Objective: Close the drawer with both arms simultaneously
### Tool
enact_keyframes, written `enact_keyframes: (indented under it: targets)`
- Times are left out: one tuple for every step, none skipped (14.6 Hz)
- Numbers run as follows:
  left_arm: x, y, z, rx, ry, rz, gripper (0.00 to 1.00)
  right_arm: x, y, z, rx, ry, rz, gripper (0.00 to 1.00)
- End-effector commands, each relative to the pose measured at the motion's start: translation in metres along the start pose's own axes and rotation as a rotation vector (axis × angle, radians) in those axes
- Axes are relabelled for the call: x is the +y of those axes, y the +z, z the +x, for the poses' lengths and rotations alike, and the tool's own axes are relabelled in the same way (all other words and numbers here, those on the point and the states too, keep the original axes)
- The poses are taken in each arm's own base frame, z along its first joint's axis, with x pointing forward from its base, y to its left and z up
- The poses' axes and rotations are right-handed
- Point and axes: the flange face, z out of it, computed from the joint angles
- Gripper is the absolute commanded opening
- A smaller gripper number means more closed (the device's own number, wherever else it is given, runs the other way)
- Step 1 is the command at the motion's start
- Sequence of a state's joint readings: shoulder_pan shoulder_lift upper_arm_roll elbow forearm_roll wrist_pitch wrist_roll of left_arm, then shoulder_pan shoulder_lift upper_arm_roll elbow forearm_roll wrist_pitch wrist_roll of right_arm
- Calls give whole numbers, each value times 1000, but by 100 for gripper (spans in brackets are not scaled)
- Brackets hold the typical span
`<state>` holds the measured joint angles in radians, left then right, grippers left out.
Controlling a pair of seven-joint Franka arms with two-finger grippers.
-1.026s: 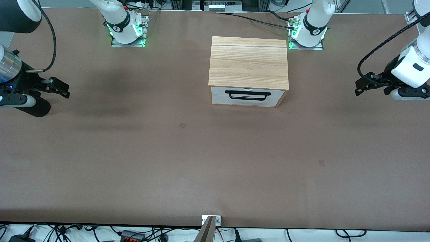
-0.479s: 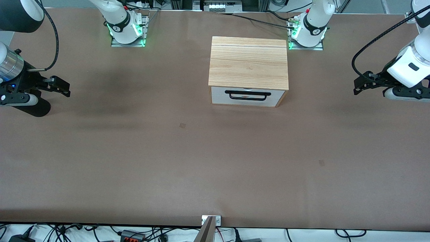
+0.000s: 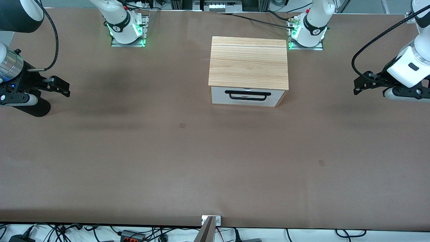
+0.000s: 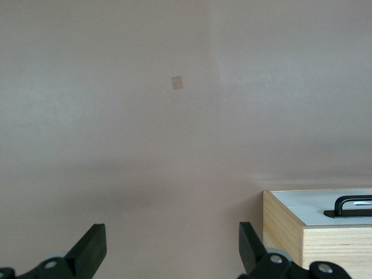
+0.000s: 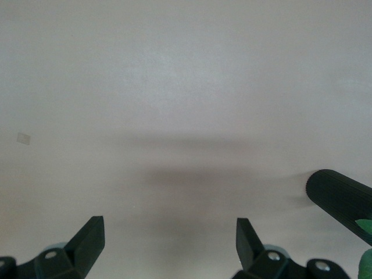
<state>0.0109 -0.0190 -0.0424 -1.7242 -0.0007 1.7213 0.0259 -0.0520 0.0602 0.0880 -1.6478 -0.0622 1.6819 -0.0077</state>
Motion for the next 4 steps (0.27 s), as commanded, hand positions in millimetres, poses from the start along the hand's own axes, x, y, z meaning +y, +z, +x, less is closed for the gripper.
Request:
enact_keyframes:
  targets:
    - [1, -5, 1, -7, 18, 0, 100, 2, -4, -3, -2, -15, -13, 100]
    - [1, -5, 1, -7, 16, 0, 100, 2, -3, -3, -8, -14, -13, 100]
    - [1, -5, 1, -7, 18, 0, 100, 2, -3, -3, -9, -14, -13, 100]
    - [1, -5, 1, -7, 16, 0, 100, 2, -3, -3, -9, -14, -13, 100]
